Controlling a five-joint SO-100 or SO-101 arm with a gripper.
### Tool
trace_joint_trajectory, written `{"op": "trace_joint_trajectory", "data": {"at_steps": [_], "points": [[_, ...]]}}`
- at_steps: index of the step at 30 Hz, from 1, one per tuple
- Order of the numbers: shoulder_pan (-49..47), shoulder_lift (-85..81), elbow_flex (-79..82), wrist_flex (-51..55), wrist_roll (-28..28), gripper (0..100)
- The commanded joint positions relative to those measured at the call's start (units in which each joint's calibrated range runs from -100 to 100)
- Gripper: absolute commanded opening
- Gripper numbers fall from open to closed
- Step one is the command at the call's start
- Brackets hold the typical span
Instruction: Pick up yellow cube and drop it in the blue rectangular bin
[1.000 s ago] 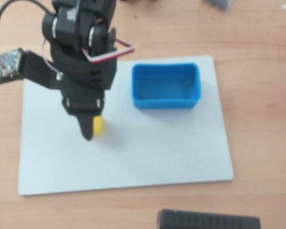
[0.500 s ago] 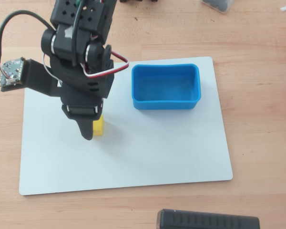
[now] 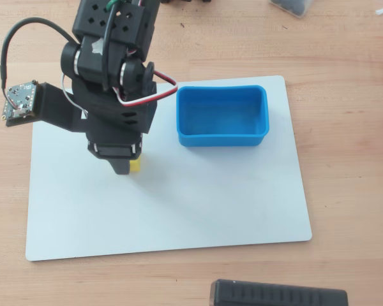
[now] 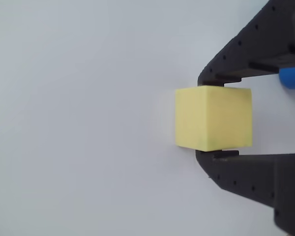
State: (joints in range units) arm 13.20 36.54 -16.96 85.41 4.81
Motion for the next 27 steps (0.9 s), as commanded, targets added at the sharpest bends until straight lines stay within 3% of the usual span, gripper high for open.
{"op": "trace_joint_trajectory", "data": {"at_steps": [1,11,22,27], "points": [[-0.68,-0.91,-8.95,-1.27,-0.68,6],[-1.54,-8.25,-9.50,1.62,-0.98,6],[-10.46,-23.67,-14.22,13.76,-4.20,6],[-13.03,-31.57,-9.50,14.42,-5.47,6]]}}
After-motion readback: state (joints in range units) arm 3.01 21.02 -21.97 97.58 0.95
